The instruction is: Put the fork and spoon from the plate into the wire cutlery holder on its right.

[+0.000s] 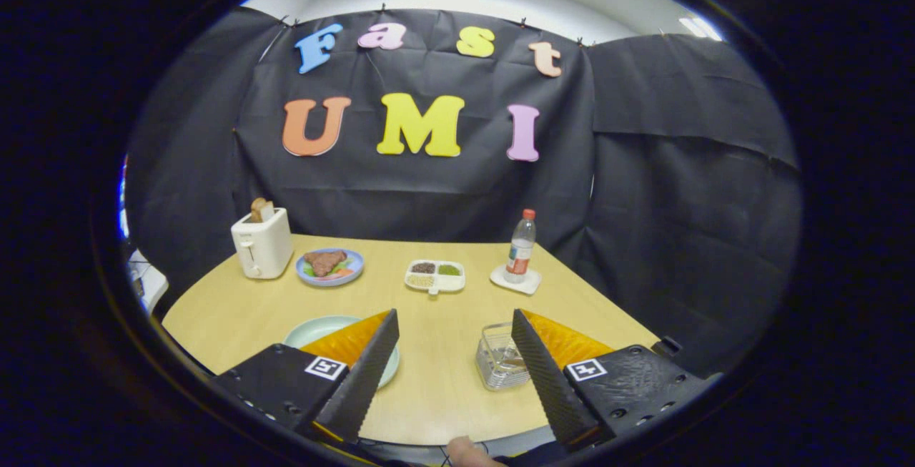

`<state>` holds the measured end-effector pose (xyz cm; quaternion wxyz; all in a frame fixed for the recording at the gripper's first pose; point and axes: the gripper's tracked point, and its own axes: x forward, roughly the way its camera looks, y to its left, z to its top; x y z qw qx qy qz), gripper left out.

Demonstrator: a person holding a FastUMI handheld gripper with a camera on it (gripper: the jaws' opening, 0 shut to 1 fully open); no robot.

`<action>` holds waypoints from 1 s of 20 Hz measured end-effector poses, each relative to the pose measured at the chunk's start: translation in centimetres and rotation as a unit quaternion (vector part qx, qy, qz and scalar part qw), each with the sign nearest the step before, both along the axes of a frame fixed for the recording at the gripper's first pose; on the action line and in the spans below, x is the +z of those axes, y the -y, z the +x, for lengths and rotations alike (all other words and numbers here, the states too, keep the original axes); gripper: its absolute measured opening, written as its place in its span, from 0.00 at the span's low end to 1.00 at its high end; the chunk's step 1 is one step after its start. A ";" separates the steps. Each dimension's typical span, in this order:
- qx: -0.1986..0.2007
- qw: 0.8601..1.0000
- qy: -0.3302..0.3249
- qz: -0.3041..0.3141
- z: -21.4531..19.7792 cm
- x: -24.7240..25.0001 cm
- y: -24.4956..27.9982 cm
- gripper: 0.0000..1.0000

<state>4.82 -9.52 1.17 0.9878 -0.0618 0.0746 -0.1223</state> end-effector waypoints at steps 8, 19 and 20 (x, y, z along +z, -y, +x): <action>0.059 0.996 0.070 0.013 -4.7 6.6 -6.5 0.95; 0.083 0.994 0.075 0.006 -4.8 7.7 -6.6 0.96; 0.083 0.994 0.072 0.002 -4.6 7.4 -6.6 0.96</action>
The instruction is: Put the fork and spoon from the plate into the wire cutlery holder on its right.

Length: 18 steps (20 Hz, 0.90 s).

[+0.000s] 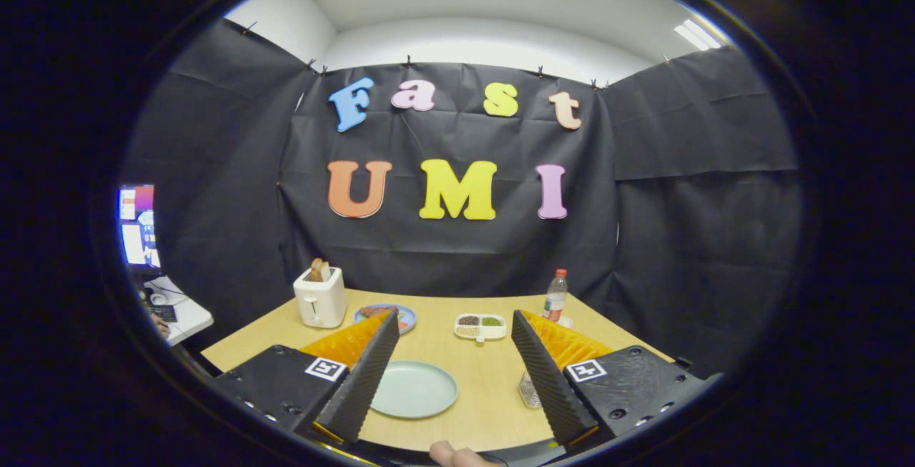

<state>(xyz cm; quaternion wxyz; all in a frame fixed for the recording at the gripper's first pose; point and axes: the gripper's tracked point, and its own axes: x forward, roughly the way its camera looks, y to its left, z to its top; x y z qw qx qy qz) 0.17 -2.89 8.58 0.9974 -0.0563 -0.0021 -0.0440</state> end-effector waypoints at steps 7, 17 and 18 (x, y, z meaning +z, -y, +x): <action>0.002 1.000 0.004 0.008 0.2 -0.1 -0.3 0.96; 0.000 1.000 0.001 0.010 0.0 -0.3 0.1 0.96; -0.002 1.000 0.000 0.007 0.0 -0.3 0.1 0.95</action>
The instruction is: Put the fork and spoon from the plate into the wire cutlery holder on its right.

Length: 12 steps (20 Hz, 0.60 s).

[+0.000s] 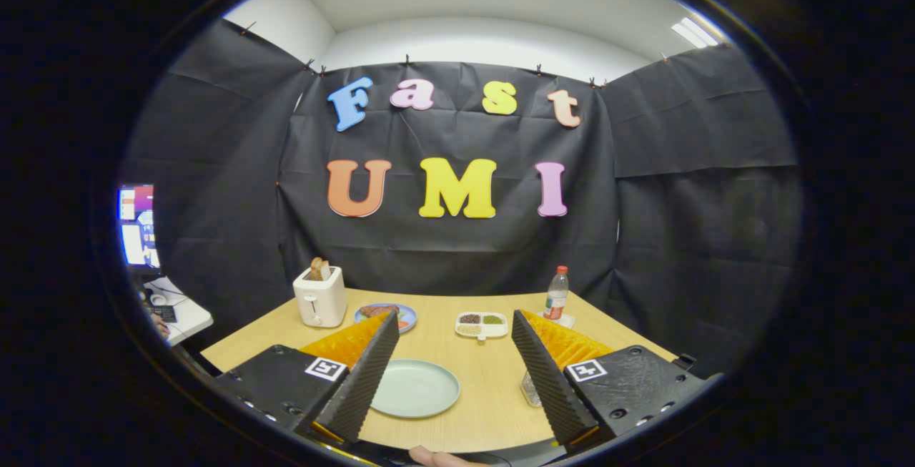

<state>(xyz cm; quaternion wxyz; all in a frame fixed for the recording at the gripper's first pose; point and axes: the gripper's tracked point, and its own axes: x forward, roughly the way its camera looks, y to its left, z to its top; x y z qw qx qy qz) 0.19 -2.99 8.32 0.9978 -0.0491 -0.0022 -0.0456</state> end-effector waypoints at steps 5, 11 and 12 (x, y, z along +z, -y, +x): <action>-0.004 1.000 -0.021 0.014 0.4 -0.9 0.8 0.96; -0.005 0.999 -0.035 0.033 0.4 -1.3 2.3 0.96; -0.006 0.999 -0.031 0.023 0.3 -1.3 2.2 0.95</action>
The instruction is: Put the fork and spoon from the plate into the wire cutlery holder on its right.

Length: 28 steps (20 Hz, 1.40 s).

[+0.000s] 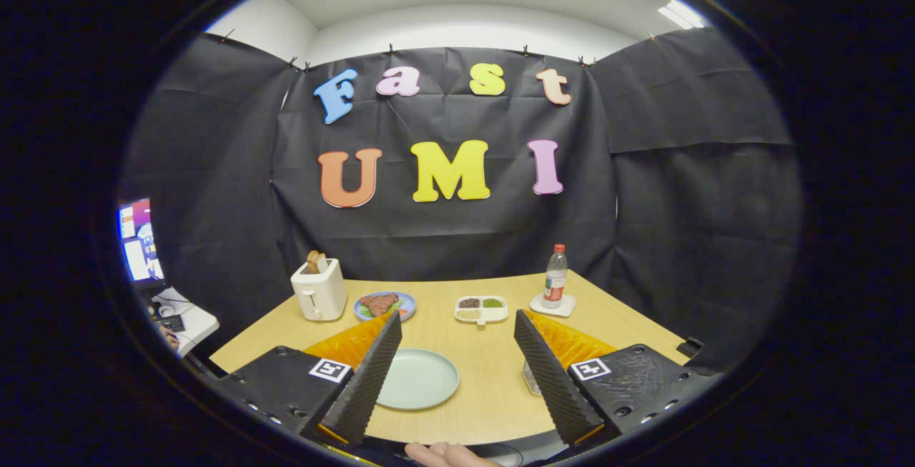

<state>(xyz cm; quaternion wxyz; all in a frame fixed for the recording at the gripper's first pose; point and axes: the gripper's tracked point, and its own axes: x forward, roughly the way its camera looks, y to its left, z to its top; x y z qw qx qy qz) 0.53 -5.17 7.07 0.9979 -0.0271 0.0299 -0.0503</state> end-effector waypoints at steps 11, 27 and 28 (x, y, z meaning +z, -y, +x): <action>0.022 0.999 0.011 -0.027 -0.4 0.1 -1.4 0.95; 0.023 0.999 0.028 -0.025 -0.6 1.0 -0.7 0.96; 0.022 0.999 0.028 -0.026 -0.5 1.0 -0.6 0.96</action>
